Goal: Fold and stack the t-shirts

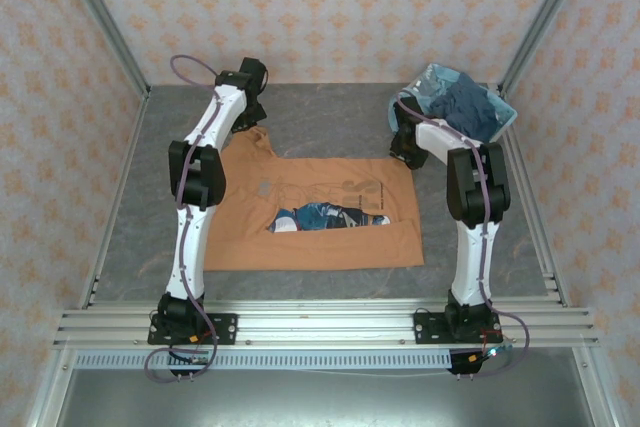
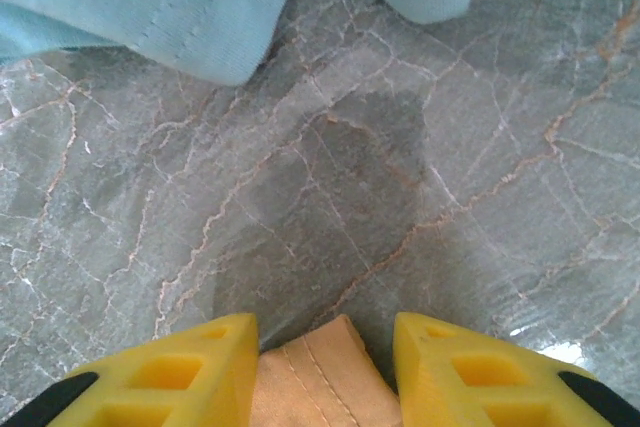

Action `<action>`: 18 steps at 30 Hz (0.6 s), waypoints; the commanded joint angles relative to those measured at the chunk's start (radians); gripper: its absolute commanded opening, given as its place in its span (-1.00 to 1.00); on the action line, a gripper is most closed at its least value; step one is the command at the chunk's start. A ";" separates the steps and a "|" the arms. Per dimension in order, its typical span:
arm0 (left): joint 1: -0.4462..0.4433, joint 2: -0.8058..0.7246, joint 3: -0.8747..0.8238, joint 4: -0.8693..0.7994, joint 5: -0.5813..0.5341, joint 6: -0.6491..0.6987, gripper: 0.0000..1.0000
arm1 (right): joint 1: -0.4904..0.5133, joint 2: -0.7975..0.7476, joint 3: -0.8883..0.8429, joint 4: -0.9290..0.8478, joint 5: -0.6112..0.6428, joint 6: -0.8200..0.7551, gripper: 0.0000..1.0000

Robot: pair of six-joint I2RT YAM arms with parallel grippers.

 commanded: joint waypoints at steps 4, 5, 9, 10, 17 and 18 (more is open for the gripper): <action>-0.007 -0.058 0.003 -0.032 0.022 -0.022 -1.00 | -0.006 0.055 0.051 -0.060 0.009 -0.038 -0.43; -0.006 -0.061 0.006 -0.037 0.024 -0.026 -1.00 | -0.007 0.058 0.051 -0.069 0.012 -0.036 -0.45; -0.007 -0.080 0.017 -0.078 0.018 -0.040 -1.00 | -0.006 0.046 0.032 -0.076 0.013 -0.034 -0.64; -0.007 -0.086 0.016 -0.094 0.016 -0.046 -1.00 | -0.006 0.039 0.029 -0.080 0.017 -0.034 -0.74; -0.005 -0.155 -0.033 -0.118 0.026 -0.049 -1.00 | -0.006 -0.019 0.049 -0.094 0.054 -0.046 -1.00; -0.005 -0.161 -0.031 -0.116 0.032 -0.048 -1.00 | -0.006 -0.023 0.060 -0.097 0.054 -0.052 -1.00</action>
